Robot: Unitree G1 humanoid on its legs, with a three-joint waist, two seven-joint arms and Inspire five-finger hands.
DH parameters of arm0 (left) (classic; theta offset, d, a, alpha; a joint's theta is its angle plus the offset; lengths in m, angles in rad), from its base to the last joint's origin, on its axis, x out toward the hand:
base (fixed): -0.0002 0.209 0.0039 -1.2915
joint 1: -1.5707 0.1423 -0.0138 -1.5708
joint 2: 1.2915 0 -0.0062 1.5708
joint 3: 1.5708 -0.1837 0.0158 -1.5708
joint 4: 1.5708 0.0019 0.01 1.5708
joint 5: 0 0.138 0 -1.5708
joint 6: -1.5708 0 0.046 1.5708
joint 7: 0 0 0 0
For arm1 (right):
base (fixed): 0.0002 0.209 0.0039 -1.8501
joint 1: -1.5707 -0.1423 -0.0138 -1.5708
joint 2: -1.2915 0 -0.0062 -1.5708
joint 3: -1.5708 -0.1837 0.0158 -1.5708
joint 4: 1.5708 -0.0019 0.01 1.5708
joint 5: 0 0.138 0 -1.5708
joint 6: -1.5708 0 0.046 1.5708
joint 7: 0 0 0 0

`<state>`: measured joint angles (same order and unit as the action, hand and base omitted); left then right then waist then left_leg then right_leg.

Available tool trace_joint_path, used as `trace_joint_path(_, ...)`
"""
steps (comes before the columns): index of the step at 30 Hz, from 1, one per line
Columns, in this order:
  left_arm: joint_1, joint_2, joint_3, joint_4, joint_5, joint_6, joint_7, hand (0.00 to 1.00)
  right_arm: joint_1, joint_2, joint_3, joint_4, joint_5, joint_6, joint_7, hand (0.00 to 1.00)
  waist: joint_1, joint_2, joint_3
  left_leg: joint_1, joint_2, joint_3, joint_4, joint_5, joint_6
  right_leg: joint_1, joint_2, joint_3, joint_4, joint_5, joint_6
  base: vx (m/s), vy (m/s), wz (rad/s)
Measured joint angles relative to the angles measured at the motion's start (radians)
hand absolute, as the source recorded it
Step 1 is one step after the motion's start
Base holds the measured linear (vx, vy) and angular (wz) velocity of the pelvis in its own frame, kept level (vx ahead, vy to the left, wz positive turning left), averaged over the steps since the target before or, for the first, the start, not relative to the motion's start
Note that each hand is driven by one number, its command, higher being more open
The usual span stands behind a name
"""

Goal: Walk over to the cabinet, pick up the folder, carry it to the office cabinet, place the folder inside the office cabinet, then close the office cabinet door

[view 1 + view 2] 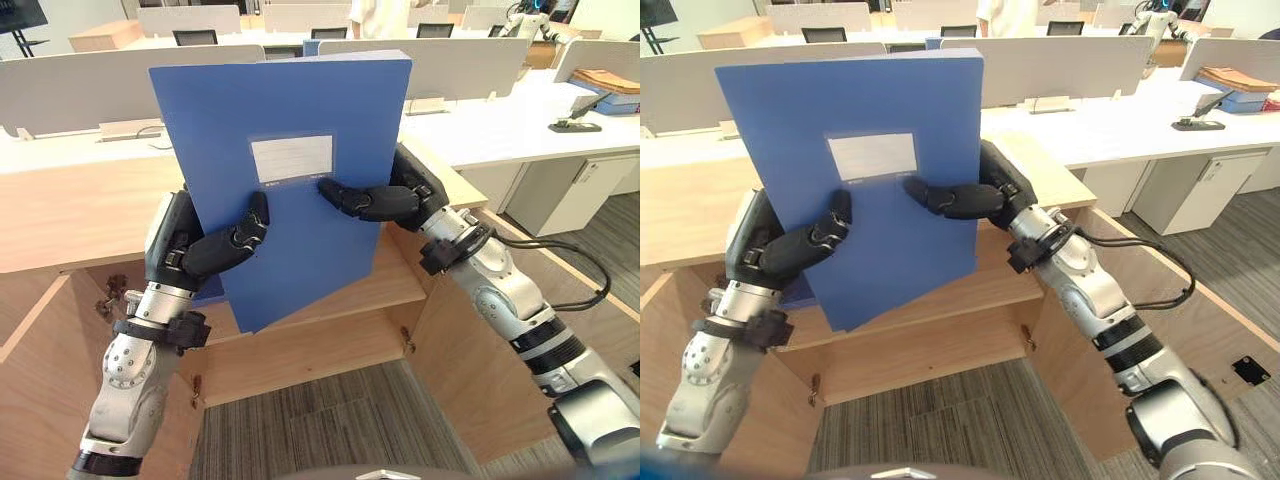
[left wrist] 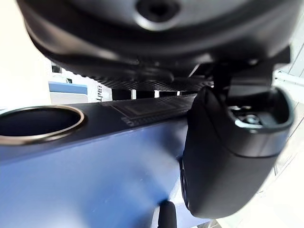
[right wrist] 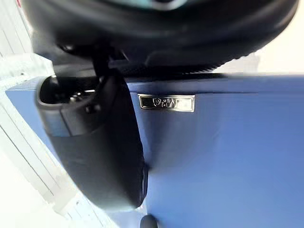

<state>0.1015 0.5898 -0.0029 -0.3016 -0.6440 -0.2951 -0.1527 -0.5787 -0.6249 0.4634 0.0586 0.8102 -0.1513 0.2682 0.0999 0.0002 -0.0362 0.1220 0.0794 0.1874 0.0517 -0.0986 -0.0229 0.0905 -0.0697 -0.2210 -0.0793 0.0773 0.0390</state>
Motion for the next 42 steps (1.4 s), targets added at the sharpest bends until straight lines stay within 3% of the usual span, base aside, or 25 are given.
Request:
trace_joint_path(2,0.000,0.045,-0.028,0.020,-0.064,-0.001,-0.007,0.00,-0.001,-0.033,0.023,-0.001,0.023,-0.001,0.015,0.00,0.001,-0.002,-0.007,0.000,0.000,0.000,0.000,0.001,-0.002,0.002,0.000,0.000,-0.004,0.002,0.000,-0.02,0.001,0.00)
trace_joint_path(3,0.001,0.066,-0.048,0.022,-0.095,-0.001,-0.018,1.00,-0.001,-0.050,0.030,-0.001,0.029,0.000,0.015,0.00,0.003,-0.002,-0.008,0.000,0.001,0.000,0.000,0.002,-0.003,0.002,0.000,0.000,-0.004,0.004,-0.001,-0.05,0.002,-0.01)
trace_joint_path(6,0.013,0.098,-0.082,0.024,-0.146,0.003,-0.034,1.00,-0.001,-0.078,0.043,-0.016,0.052,-0.003,0.022,0.00,0.003,-0.002,-0.012,0.000,0.001,0.002,0.000,0.003,-0.006,0.000,0.000,0.002,-0.004,0.006,-0.001,-0.07,0.004,-0.03)
trace_joint_path(9,0.096,0.125,-0.123,0.039,-0.215,0.001,-0.109,1.00,-0.001,-0.115,0.046,-0.074,0.025,-0.012,0.030,0.00,-0.002,-0.001,-0.027,0.002,0.004,0.009,-0.002,0.003,-0.006,-0.001,0.000,0.008,-0.004,0.006,-0.001,-0.03,0.007,-0.06)
trace_joint_path(14,0.201,0.129,-0.195,0.118,-0.205,0.045,-0.237,1.00,0.010,-0.122,-0.010,-0.190,-0.175,0.014,0.077,0.00,-0.003,-0.001,-0.034,0.000,0.008,0.013,-0.002,0.003,-0.009,-0.005,0.005,0.011,-0.004,0.007,-0.001,-0.03,-0.005,-0.03)
trace_joint_path(16,0.243,0.069,-0.257,0.170,-0.099,0.060,-0.307,1.00,0.050,0.001,-0.096,-0.353,-0.428,-0.002,0.069,0.00,-0.003,0.001,-0.033,-0.005,0.009,0.020,-0.003,0.002,-0.009,-0.015,0.010,0.019,-0.004,0.007,-0.002,-0.02,-0.011,-0.09)
trace_joint_path(19,0.264,-0.065,-0.246,0.240,-0.059,0.049,-0.318,1.00,0.090,0.094,-0.098,-0.463,-0.633,-0.066,0.070,0.00,0.001,-0.005,-0.037,-0.004,0.011,0.022,-0.003,0.002,-0.009,-0.016,0.012,0.021,-0.004,0.008,-0.003,0.00,-0.002,-0.02)
trace_joint_path(25,0.265,-0.142,-0.216,0.451,0.118,0.012,-0.328,1.00,0.163,0.188,-0.091,-0.463,-0.786,-0.104,0.062,0.00,0.000,0.001,-0.033,-0.004,0.006,0.022,-0.005,0.002,-0.009,-0.015,0.008,0.024,-0.001,0.007,-0.002,-0.05,0.009,-0.01)
trace_joint_path(31,0.284,-0.172,-0.229,0.824,0.546,0.093,-0.323,1.00,0.171,0.199,-0.069,-0.437,-0.861,-0.187,-0.047,0.00,-0.017,-0.004,-0.017,-0.004,0.008,0.025,-0.011,0.003,-0.009,-0.023,0.012,0.028,-0.005,0.006,-0.002,-0.02,0.002,-0.01)
trace_joint_path(33,0.284,-0.181,-0.206,0.887,0.604,0.103,-0.312,1.00,0.171,0.184,-0.047,-0.395,-0.897,-0.195,-0.072,0.00,-0.014,-0.013,-0.008,-0.011,0.009,0.024,-0.009,0.003,-0.009,-0.029,0.013,0.028,-0.005,0.006,-0.002,0.00,0.000,0.00)
trace_joint_path(36,0.223,-0.276,-0.100,0.985,0.780,0.076,-0.247,1.00,0.180,0.149,0.068,-0.247,-1.000,-0.180,-0.083,0.00,0.006,-0.015,-0.005,-0.022,0.007,0.022,-0.005,0.003,-0.008,-0.036,0.011,0.027,-0.005,0.007,-0.002,0.00,0.000,0.00)
trace_joint_path(40,0.126,-0.383,0.138,1.241,0.970,0.107,-0.041,1.00,0.231,0.112,0.243,-0.043,-1.140,-0.161,-0.070,0.00,0.009,-0.031,0.025,-0.023,0.009,0.014,-0.004,0.004,-0.007,-0.032,0.013,0.017,-0.004,0.006,-0.002,-0.01,-0.005,0.04)
trace_joint_path(42,0.115,-0.416,0.203,1.276,0.998,0.130,0.046,1.00,0.237,0.085,0.301,0.038,-1.203,-0.151,-0.068,0.00,0.009,-0.026,0.033,-0.025,0.006,0.006,-0.004,0.004,-0.007,-0.030,0.010,0.009,-0.004,0.006,-0.002,-0.01,0.005,0.14)
